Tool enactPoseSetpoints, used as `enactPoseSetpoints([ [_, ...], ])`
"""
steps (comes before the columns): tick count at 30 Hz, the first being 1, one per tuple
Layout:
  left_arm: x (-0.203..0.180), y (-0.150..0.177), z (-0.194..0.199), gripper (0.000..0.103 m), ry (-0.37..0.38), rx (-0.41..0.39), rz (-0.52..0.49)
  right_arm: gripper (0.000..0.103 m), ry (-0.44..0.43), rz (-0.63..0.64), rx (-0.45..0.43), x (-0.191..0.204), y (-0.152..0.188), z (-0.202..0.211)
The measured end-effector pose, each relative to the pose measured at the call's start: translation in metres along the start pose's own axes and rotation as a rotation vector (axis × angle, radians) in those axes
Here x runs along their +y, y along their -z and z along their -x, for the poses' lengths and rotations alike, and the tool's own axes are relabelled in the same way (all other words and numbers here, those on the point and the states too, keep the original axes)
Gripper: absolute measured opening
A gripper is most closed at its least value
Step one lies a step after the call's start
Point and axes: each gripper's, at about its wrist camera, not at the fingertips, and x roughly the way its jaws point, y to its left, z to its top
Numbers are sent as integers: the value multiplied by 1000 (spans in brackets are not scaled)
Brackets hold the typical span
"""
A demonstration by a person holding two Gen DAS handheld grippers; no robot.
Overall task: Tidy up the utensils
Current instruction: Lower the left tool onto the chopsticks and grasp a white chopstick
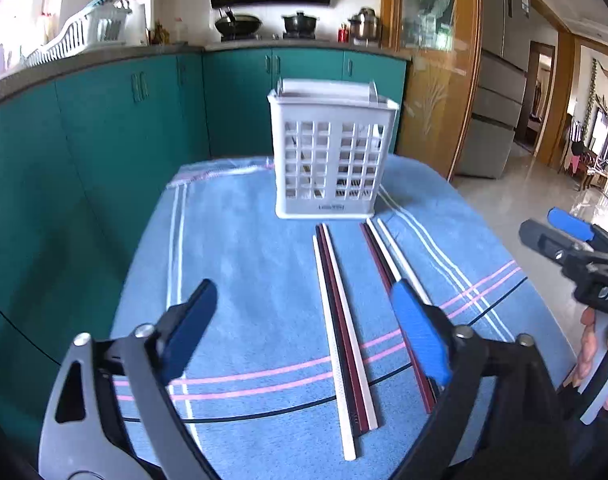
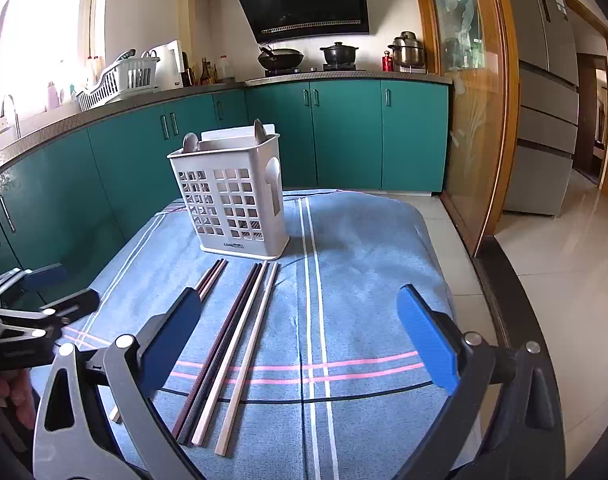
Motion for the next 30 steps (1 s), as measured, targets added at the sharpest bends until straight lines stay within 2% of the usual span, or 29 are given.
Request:
enactPoseSetpoints([
  [2, -2, 2, -16, 70, 7, 58, -10, 96, -3, 3, 7, 0, 1, -1],
  [4, -3, 6, -29, 52, 21, 113, -19, 96, -8, 7, 20, 0, 1, -3],
  [7, -6, 12, -45, 50, 22, 162, -22, 96, -12, 4, 31, -2, 2, -4],
  [11, -7, 10, -54, 50, 24, 173, -13, 96, -7, 0, 46, -6, 3, -6],
  [15, -5, -5, -68, 50, 6, 171, -19, 96, -12, -1, 78, -5, 2, -17],
  [17, -3, -18, -84, 49, -9, 184, -38, 95, 1, 22, 100, -2, 0, -27],
  [18, -1, -22, -90, 43, -6, 194, -30, 92, 8, 31, 114, 0, -2, -35],
  [19, 2, -26, -96, 38, 9, 206, -11, 91, 10, 34, 128, 1, -3, -43],
  [21, 9, -34, -111, 36, 35, 234, 26, 90, 11, 24, 148, 1, -4, -55],
  [23, 10, -40, -125, 35, 18, 252, 10, 90, 8, 12, 161, 0, -4, -62],
  [27, 6, -44, -144, 31, 60, 283, -4, 90, -7, 11, 166, 2, -1, -62],
  [30, 5, -44, -155, 31, 48, 296, -17, 90, -13, 11, 167, 2, 0, -59],
])
